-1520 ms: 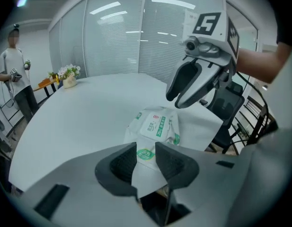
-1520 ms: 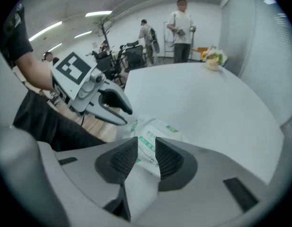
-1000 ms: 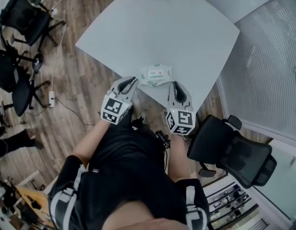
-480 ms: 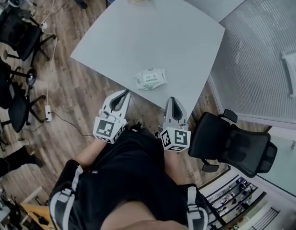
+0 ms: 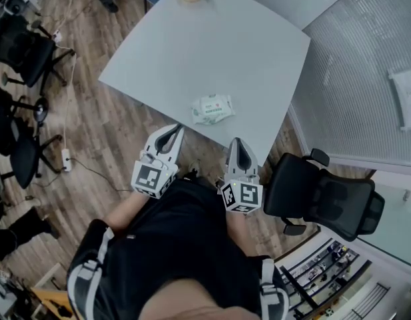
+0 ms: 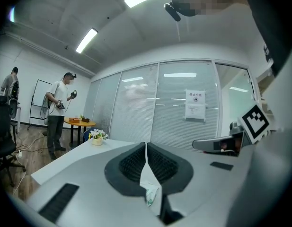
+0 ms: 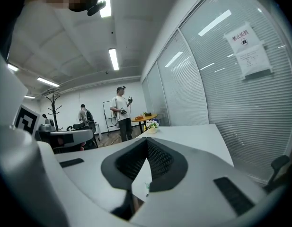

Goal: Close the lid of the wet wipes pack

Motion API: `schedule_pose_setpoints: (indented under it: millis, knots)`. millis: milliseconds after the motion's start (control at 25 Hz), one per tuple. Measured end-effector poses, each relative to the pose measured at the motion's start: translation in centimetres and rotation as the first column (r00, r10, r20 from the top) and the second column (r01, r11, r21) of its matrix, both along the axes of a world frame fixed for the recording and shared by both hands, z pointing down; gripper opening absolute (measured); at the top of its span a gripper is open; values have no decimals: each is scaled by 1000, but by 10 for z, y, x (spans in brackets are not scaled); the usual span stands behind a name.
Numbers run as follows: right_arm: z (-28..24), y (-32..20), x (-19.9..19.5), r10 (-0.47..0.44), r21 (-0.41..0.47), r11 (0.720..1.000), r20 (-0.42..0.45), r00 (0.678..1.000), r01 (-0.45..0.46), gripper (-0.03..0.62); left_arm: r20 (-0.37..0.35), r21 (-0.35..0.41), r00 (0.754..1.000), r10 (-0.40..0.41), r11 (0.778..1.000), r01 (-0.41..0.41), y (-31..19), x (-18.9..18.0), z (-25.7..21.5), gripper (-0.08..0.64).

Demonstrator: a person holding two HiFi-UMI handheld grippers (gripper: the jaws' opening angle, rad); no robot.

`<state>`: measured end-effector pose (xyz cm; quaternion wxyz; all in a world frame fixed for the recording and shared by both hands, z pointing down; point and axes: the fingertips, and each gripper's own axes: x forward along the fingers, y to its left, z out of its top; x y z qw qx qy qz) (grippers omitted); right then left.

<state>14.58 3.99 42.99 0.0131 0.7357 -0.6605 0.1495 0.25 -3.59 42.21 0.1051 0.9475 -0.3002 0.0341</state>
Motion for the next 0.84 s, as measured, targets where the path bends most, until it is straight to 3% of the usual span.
schedule_pose_setpoints:
  millis: [840]
  knots:
    - [0, -5, -6, 21, -21, 1000, -25, 999, -22, 21, -10, -6, 1000, 9, 1000, -9, -7, -6, -1, 31]
